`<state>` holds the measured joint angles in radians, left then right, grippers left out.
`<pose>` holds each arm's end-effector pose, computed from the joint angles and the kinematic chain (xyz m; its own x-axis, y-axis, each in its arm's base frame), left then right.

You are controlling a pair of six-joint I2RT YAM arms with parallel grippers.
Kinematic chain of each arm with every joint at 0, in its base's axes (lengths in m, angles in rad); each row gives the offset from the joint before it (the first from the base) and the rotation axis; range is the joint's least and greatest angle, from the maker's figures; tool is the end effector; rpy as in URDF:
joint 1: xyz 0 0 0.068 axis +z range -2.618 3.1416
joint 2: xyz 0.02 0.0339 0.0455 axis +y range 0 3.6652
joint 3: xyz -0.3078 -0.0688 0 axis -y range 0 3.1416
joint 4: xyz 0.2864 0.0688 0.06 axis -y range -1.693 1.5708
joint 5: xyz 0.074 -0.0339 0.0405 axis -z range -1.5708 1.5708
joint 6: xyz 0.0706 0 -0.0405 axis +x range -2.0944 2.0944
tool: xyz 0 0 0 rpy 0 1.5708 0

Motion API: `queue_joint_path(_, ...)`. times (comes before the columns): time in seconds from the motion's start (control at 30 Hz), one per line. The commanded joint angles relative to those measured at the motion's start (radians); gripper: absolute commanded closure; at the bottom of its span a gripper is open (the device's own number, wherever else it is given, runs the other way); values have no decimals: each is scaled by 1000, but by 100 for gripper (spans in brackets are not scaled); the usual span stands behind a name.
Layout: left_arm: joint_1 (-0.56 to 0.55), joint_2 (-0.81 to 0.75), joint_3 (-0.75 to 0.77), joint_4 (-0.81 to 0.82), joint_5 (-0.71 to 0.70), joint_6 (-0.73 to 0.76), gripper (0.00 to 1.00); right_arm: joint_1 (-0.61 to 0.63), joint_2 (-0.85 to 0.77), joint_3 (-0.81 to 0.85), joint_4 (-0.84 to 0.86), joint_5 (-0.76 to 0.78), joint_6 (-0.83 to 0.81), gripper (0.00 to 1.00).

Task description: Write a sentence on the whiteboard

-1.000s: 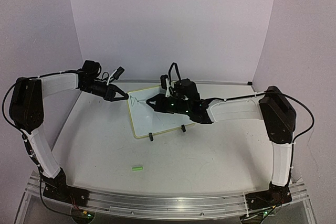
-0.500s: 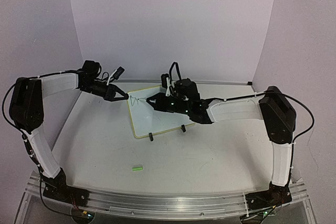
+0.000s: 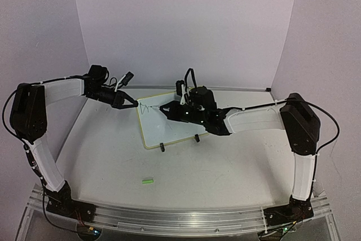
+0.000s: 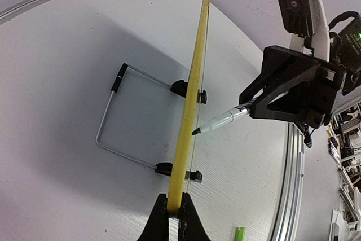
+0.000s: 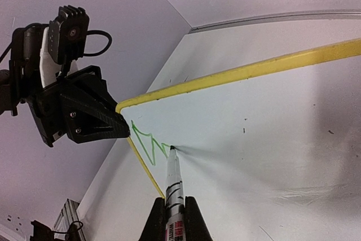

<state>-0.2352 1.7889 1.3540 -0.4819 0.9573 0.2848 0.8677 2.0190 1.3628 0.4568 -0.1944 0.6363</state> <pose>0.4158 -0.1590 0.2568 -0.5671 0.3022 -0.7662 0.8099 0.3741 -0.4519 0.3500 0.4340 0.2353 -0.6205 0.1696 -0.7656 -0.6244 0.4839 0.6132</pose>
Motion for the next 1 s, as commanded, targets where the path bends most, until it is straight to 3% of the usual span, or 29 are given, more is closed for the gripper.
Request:
queue_joint_path(0.0, -11, -17, 20, -63, -54, 27, 100, -7, -34, 3, 9, 43, 3, 100)
queue_joint_path(0.27, -13, -23, 16, -64, -63, 27, 100, -8, -118, -23, 35, -71, -45, 100)
queue_joint_path(0.6, -27, -24, 20, -74, -79, 36, 100, -21, -237, -76, -51, -159, -82, 100)
queue_joint_path(0.97, -38, -28, 19, -76, -90, 37, 100, -58, -203, -13, -176, -235, -143, 100)
